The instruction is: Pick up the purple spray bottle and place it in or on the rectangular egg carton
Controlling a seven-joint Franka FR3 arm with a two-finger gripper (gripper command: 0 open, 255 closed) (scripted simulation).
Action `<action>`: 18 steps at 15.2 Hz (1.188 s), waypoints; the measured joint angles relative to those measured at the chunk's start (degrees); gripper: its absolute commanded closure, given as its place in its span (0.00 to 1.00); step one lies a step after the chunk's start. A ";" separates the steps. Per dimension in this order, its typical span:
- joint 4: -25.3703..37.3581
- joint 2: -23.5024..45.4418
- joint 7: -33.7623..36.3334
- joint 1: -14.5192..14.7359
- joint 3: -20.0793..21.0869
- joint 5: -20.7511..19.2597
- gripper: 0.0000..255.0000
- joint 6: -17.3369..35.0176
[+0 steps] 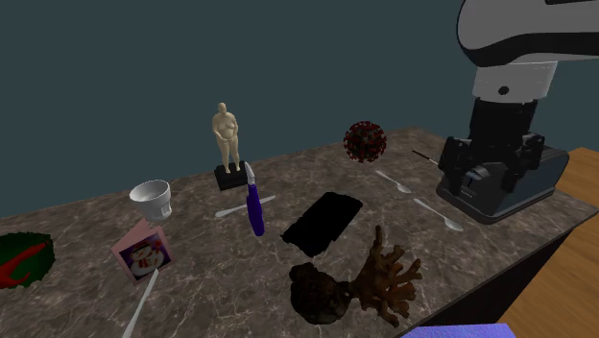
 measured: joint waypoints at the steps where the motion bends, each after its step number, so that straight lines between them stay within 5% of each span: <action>1: 0.00 0.00 0.00 0.00 0.00 0.00 0.00 0.00; 18: 9.84 22.20 10.33 7.73 11.82 8.33 0.00 14.88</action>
